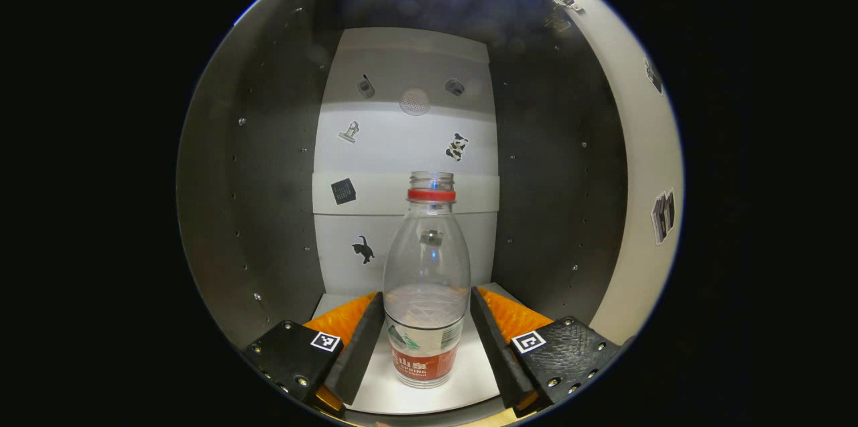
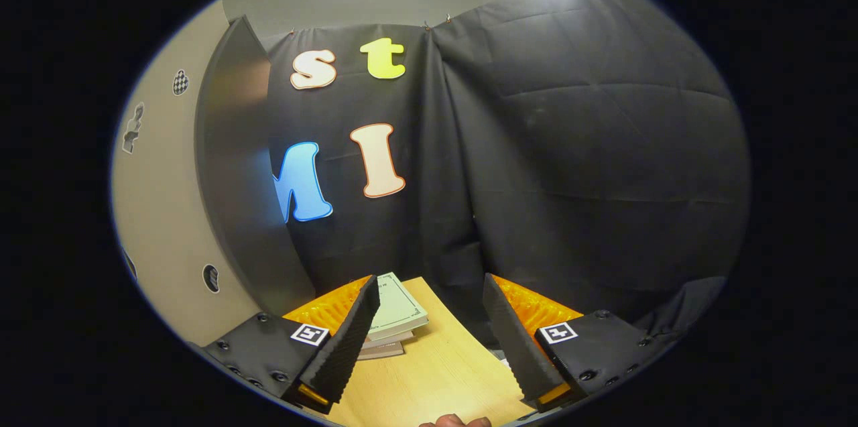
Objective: Open the cabinet door with the right hand, grasp the bottle in the cabinet with the left hand and place it on the coaster, then close the cabinet door with the right hand.
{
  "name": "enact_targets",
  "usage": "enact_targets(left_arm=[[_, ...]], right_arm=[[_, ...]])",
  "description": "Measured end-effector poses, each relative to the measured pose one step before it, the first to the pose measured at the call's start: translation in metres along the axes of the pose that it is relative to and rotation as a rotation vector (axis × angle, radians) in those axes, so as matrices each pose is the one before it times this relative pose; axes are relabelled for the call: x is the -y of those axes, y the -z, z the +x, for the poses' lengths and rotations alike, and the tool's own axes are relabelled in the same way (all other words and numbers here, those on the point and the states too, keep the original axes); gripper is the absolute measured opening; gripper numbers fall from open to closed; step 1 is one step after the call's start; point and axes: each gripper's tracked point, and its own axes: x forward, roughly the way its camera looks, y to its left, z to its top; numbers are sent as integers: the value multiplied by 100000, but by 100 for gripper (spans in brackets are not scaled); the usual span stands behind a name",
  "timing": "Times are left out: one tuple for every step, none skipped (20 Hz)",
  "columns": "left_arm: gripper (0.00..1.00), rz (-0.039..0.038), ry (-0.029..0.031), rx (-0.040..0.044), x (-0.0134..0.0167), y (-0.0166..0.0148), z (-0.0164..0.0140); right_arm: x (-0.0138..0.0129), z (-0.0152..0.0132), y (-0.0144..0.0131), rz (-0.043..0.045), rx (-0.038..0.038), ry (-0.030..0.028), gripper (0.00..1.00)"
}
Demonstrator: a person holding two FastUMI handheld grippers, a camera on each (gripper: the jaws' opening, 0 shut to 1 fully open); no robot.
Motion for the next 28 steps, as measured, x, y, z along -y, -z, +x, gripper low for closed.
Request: enact_targets(left_arm=[[73,-145,314,-168,66,52,-71],[73,-17,242,-244,40,0,-67],[73,36,354,-27,74,50,48],[73,135,-424,277,-305,56,351],[69,289,-305,-201,48,-38,-56],[64,463,-632,-105,-57,-77,-448],[65,123,388,-94,109,-134,-163],[64,-51,723,-125,76,95,61],[64,-107,314,-50,8,-11,-44],[64,-208,297,220,76,-89,-52],[64,-259,256,557,104,-248,-110],[64,21,283,522,104,-238,-277],[64,174,190,451,42,-339,-496],[64,22,577,511,8,-279,-775],[64,-12,650,408,126,-320,-757],[66,225,552,384,158,-312,-1025],[64,359,467,272,71,-187,-1188],[64,69,415,186,32,-125,-1238],[64,25,582,7,43,-49,-1259],[64,250,321,162,-101,20,-1440],[64,596,-1,242,-227,-10,-1448],[64,143,-85,-432,-209,348,-1446],[64,80,54,-167,-147,269,-1488],[64,268,-88,-160,-289,394,-1562],[64,38,-277,-25,-365,441,-1478],[64,-78,139,-96,-285,619,-1490],[64,72,-99,-573,-315,670,-1325],[64,156,-315,-785,-330,893,-1278]], right_arm=[[-123,205,154,217,-540,-191,98],[-61,111,29,242,-363,-90,98],[-41,120,32,438,-281,-58,98],[-22,25,141,650,-302,-118,98],[-16,-107,-11,498,-81,-119,98],[64,-108,-5,72,133,103,98],[59,8,-54,-421,171,337,98],[118,-64,-3,-643,23,459,98],[116,39,82,-410,-128,202,98],[-63,-86,-124,239,-138,-35,98],[1,-100,-135,529,175,-27,98],[-18,-170,-167,402,406,10,98],[-19,-118,-150,191,266,34,98],[-78,-192,-4,35,186,-89,98],[-91,-342,63,-108,134,-87,98],[-92,-220,-39,-73,50,-11,98],[-130,-237,-85,-8,127,-75,98],[-201,-307,-49,-21,168,-147,98],[-247,-415,89,-205,298,-114,98],[-232,-349,-28,-316,299,-241,98],[-185,-357,86,-289,166,-22,98],[-114,-416,84,-182,31,56,98],[-166,-590,118,-111,53,31,98],[-141,-444,71,50,89,161,98],[-101,-595,125,192,-31,288,98],[-62,-546,61,294,55,337,98],[-23,-622,287,436,-15,538,98],[-47,-519,177,538,-86,364,98]])
